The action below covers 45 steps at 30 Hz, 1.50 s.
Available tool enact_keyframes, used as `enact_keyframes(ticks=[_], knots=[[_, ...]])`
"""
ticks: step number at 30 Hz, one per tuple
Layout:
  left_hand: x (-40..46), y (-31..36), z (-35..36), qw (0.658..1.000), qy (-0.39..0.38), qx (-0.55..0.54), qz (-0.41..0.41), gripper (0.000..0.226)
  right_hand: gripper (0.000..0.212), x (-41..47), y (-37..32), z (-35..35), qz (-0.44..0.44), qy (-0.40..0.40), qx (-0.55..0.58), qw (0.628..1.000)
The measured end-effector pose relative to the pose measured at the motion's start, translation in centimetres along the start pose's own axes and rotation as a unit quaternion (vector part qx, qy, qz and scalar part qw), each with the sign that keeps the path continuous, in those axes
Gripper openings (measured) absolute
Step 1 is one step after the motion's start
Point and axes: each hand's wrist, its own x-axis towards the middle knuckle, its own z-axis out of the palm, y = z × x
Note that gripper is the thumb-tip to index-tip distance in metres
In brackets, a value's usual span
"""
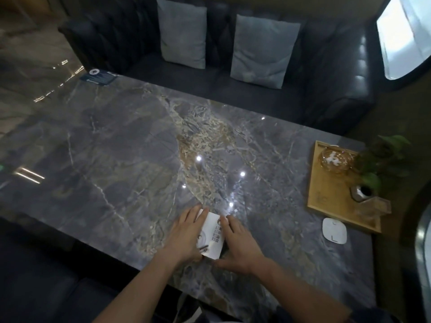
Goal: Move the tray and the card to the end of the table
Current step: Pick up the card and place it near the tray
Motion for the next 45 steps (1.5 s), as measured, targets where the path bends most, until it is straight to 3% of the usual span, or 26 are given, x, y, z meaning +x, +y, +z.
enact_keyframes(ticks=[12,15,18,22,27,45], knots=[[0.3,6.1,-1.0,0.985,0.05,-0.161,0.029,0.107,0.118,-4.2,4.8,-4.0,-0.056,0.032,0.067,0.996],[0.5,8.4,-0.6,0.98,0.032,-0.194,0.015,0.115,0.115,-6.0,6.3,-5.1,-0.051,0.038,0.078,0.995],[0.5,10.2,-0.2,0.975,0.022,-0.22,0.026,0.108,0.117,-7.0,7.5,-5.0,-0.038,0.042,0.076,0.995],[0.8,12.3,0.4,0.974,0.013,-0.22,0.06,0.099,0.117,-8.6,9.4,-4.5,-0.01,0.053,0.071,0.996],[1.7,13.9,1.2,0.967,-0.008,-0.243,0.082,0.113,0.115,-10.7,11.4,-4.8,0.017,0.081,0.085,0.993],[5.1,20.8,3.2,0.954,-0.085,-0.22,0.183,0.111,0.112,-17.3,17.3,-5.6,0.116,0.112,0.078,0.984]])
